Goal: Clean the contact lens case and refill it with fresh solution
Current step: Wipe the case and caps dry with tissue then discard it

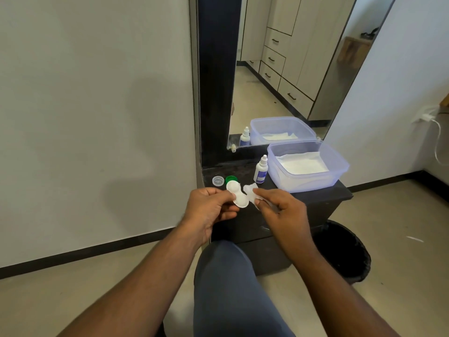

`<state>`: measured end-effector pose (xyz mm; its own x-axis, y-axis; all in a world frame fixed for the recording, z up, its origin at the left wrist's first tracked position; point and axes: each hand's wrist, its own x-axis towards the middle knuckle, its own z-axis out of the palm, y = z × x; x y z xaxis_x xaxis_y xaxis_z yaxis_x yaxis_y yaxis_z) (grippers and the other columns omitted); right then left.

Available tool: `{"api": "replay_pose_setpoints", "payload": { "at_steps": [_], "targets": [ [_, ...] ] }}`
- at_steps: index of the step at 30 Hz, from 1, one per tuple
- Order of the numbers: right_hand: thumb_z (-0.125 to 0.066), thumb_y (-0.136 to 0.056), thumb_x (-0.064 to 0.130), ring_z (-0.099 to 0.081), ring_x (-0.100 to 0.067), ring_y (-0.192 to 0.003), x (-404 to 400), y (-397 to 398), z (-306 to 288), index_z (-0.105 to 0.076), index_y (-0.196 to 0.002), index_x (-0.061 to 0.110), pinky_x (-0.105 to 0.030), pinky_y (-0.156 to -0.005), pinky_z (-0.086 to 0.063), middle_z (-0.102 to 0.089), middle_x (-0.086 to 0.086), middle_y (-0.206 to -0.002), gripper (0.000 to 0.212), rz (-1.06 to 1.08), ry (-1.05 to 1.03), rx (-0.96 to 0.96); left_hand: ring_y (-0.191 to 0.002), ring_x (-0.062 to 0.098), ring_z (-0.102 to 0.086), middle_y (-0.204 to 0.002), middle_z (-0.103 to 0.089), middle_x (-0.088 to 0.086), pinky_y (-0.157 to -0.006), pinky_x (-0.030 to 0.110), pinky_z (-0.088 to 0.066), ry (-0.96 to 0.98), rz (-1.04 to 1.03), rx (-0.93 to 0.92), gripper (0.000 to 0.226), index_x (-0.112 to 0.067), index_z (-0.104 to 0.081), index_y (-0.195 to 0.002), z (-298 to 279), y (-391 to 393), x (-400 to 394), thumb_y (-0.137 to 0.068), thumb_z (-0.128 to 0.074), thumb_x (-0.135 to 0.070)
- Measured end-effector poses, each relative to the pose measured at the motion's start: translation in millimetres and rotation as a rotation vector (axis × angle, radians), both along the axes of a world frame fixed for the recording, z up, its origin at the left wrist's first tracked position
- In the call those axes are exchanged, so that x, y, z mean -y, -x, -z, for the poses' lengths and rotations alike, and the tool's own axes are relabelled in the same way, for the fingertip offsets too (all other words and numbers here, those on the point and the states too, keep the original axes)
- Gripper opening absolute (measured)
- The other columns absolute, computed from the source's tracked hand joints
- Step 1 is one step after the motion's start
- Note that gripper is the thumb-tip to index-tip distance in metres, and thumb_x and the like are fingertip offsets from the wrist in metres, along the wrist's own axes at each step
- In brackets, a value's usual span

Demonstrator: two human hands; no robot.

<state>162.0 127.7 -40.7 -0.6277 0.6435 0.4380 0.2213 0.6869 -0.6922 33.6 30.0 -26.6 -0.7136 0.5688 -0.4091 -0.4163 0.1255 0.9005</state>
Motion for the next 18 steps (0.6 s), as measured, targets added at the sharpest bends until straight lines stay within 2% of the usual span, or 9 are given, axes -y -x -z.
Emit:
{"api": "replay_pose_setpoints", "payload": {
  "at_steps": [2,5,9,14,18],
  "targets": [
    [-0.070,-0.084,0.012,-0.063,-0.003,-0.091,-1,-1,5,-0.071,-0.109,0.012,-0.006,-0.084,-0.047,-0.072,-0.001,-0.102,0.025,0.012,-0.119,-0.014,-0.061,0.018,-0.071,-0.076,-0.074,0.017,-0.054,0.024,-0.057,-0.020,-0.010,0.024,0.009,0.002,-0.068,-0.087,-1,-2,0,-0.081,-0.070,-0.004],
    [-0.069,-0.084,0.012,-0.066,-0.010,-0.086,2,-2,8,-0.072,-0.105,0.011,-0.026,-0.077,-0.057,-0.072,-0.004,-0.097,0.021,-0.039,-0.290,0.022,-0.055,0.017,-0.068,-0.069,-0.070,0.016,-0.051,0.023,-0.057,-0.071,0.000,0.091,0.010,0.008,-0.064,-0.090,-5,-6,0,-0.082,-0.066,0.001],
    [-0.059,-0.088,0.022,-0.064,-0.012,-0.082,8,-4,11,-0.071,-0.106,0.008,-0.024,-0.065,-0.056,-0.068,-0.005,-0.096,0.026,-0.165,-0.441,0.066,-0.051,0.015,-0.065,-0.062,-0.068,0.012,-0.048,0.022,-0.056,-0.129,0.022,0.153,0.006,0.005,-0.062,-0.088,-8,-12,1,-0.082,-0.063,0.006],
    [-0.073,-0.081,0.010,-0.065,-0.013,-0.082,-2,-7,12,-0.073,-0.101,0.007,-0.024,-0.072,-0.056,-0.069,-0.005,-0.093,0.020,-0.083,-0.260,-0.023,-0.052,0.018,-0.068,-0.066,-0.069,0.020,-0.052,0.026,-0.059,-0.177,-0.022,0.233,0.016,0.010,-0.061,-0.097,-4,-17,7,-0.082,-0.064,0.006],
    [-0.073,-0.081,0.011,-0.065,-0.010,-0.081,8,-5,18,-0.074,-0.099,0.007,-0.021,-0.071,-0.056,-0.069,-0.005,-0.090,0.019,-0.143,-0.276,0.015,-0.053,0.019,-0.067,-0.062,-0.068,0.016,-0.053,0.025,-0.058,-0.162,-0.034,0.169,0.006,0.004,-0.060,-0.077,4,-22,8,-0.081,-0.064,0.007]
  ]
}}
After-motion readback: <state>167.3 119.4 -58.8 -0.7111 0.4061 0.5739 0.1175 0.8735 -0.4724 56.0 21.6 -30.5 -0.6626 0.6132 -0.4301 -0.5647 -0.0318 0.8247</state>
